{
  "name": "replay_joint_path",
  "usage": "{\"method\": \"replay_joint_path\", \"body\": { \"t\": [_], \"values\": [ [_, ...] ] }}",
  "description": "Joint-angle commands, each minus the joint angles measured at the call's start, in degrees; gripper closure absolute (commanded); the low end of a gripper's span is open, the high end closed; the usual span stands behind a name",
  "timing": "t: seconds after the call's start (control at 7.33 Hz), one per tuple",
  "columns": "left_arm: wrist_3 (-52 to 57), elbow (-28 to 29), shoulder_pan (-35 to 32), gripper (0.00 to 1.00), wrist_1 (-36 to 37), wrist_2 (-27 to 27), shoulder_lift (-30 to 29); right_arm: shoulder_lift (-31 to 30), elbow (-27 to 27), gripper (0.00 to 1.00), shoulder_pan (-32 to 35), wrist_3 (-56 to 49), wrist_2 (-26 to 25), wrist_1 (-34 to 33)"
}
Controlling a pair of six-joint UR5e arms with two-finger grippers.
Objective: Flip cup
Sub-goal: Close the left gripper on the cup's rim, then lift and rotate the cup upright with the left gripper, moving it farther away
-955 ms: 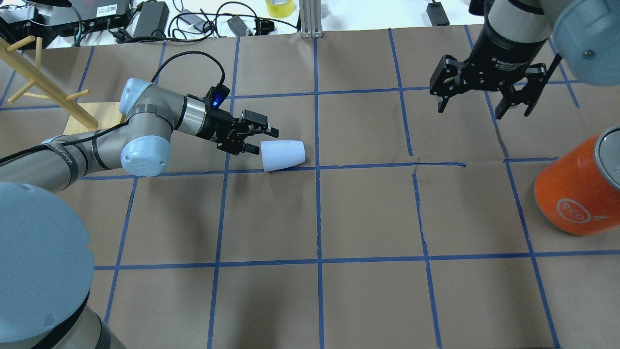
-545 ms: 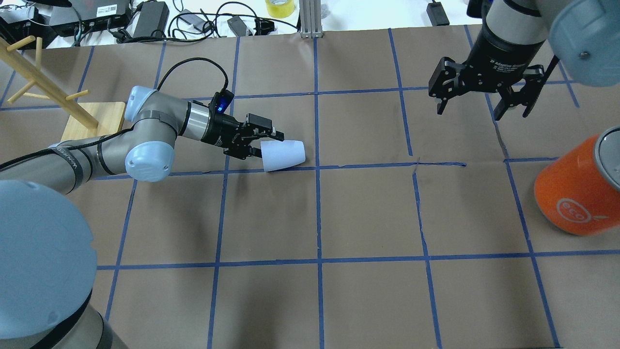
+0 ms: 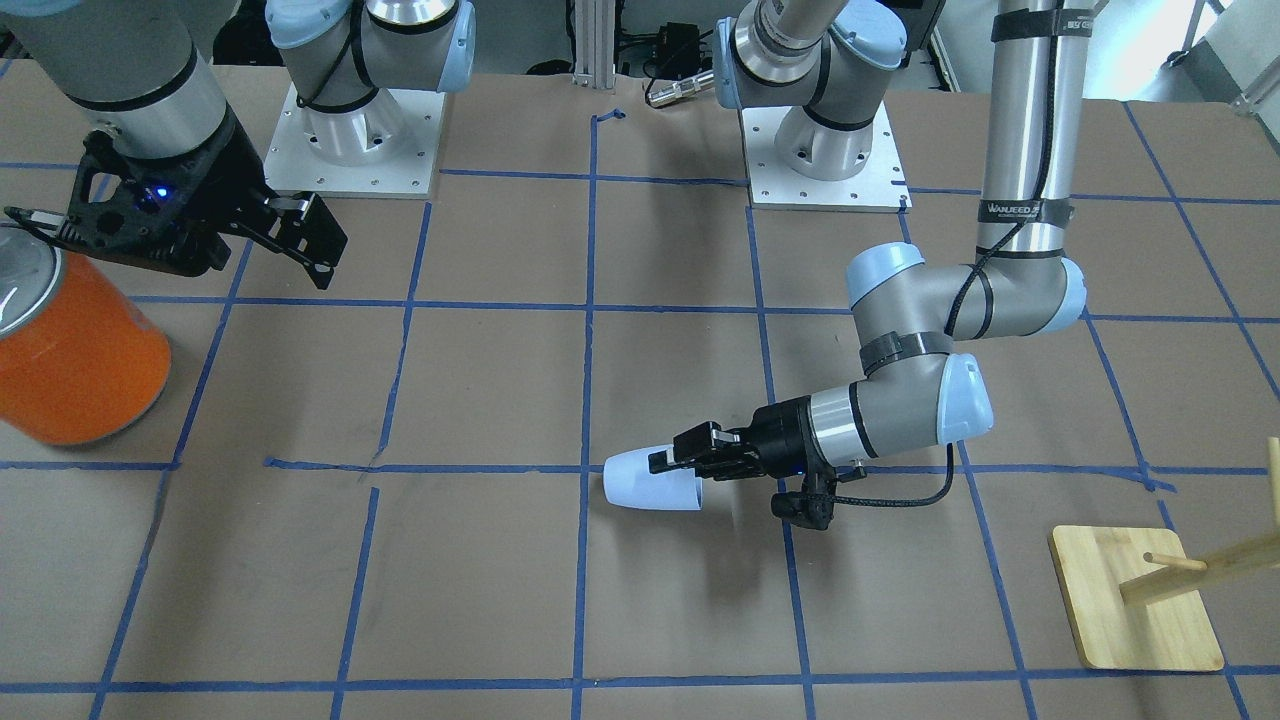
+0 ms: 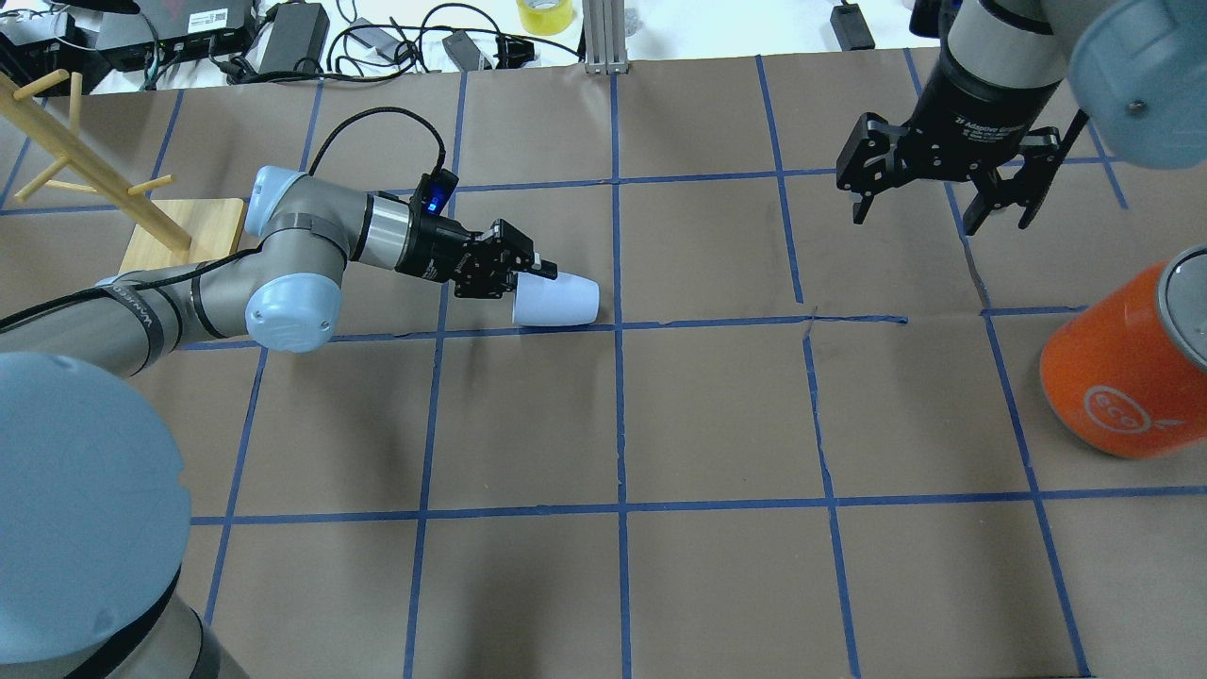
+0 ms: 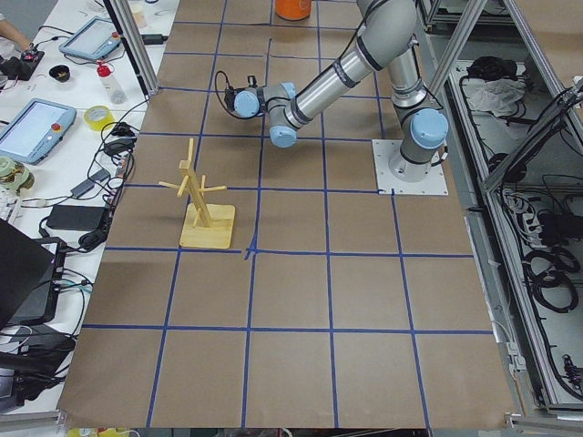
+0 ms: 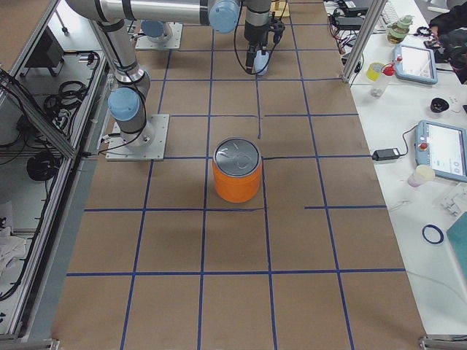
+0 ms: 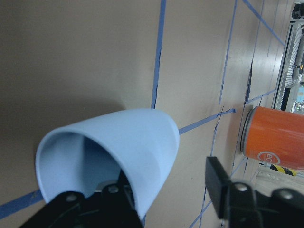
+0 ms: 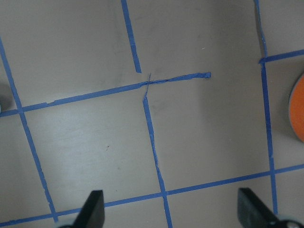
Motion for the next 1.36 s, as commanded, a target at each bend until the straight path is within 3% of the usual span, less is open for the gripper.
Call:
{"method": "replay_joint_path", "body": {
  "t": [0.0,0.55,0.68,1.09,1.23],
  "values": [
    [-0.4,0.1,0.0,1.0,0.0,0.2,0.2,0.0,0.1,0.0,0.3,0.7,0.0,0.2],
    [-12.4,2.4,-0.1,1.0,0.0,0.9,4.3,-0.1,0.0,0.0,0.6,0.4,0.6,0.3],
    [-12.7,4.2,-0.1,1.0,-0.1,8.2,5.2,-0.1,0.0,0.0,0.6,0.4,0.7,0.3],
    [-11.0,10.8,-4.5,1.0,-0.7,42.2,6.9,-0.1,0.0,0.0,0.6,0.4,0.7,0.3],
    [-5.8,12.4,-4.9,1.0,-1.1,47.5,6.3,0.0,0.2,0.0,0.6,0.3,0.7,0.3]
  ]
}}
